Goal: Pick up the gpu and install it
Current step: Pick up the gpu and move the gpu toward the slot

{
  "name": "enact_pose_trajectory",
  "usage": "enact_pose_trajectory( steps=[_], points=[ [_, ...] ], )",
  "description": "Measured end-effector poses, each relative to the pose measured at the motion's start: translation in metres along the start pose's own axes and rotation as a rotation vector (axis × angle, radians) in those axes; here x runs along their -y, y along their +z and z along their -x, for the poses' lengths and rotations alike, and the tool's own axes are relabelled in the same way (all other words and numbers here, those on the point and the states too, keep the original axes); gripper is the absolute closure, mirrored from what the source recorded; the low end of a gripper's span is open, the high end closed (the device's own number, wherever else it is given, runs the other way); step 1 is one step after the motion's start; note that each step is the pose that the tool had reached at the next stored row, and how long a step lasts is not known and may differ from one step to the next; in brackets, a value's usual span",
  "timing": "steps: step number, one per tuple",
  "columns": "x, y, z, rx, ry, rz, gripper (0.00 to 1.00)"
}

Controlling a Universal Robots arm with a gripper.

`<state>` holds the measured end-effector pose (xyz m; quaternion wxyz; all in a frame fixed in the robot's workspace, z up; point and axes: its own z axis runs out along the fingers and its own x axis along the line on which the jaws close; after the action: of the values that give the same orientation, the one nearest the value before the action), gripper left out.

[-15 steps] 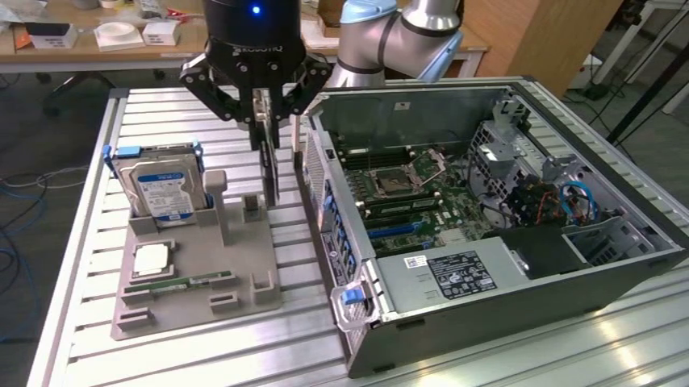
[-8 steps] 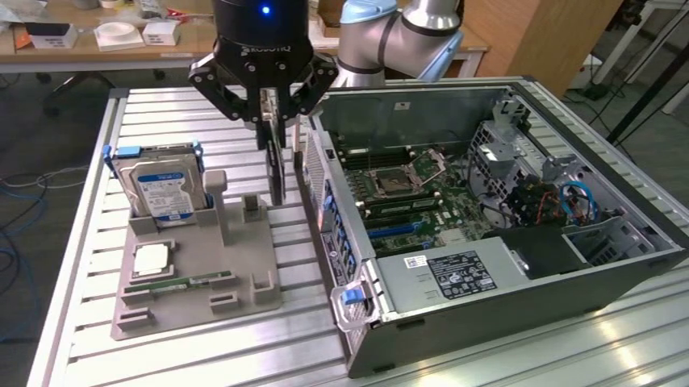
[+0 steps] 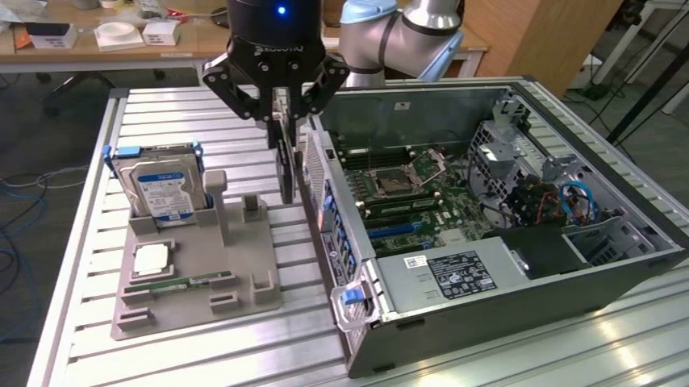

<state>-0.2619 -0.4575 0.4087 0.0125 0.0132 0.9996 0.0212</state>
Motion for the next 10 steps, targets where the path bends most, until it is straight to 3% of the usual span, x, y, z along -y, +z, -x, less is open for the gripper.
enact_pose_trajectory(
  steps=[10],
  points=[
    [-0.0004,0.0003,0.014,-0.0001,0.0,-0.0001,0.74]
  ],
)
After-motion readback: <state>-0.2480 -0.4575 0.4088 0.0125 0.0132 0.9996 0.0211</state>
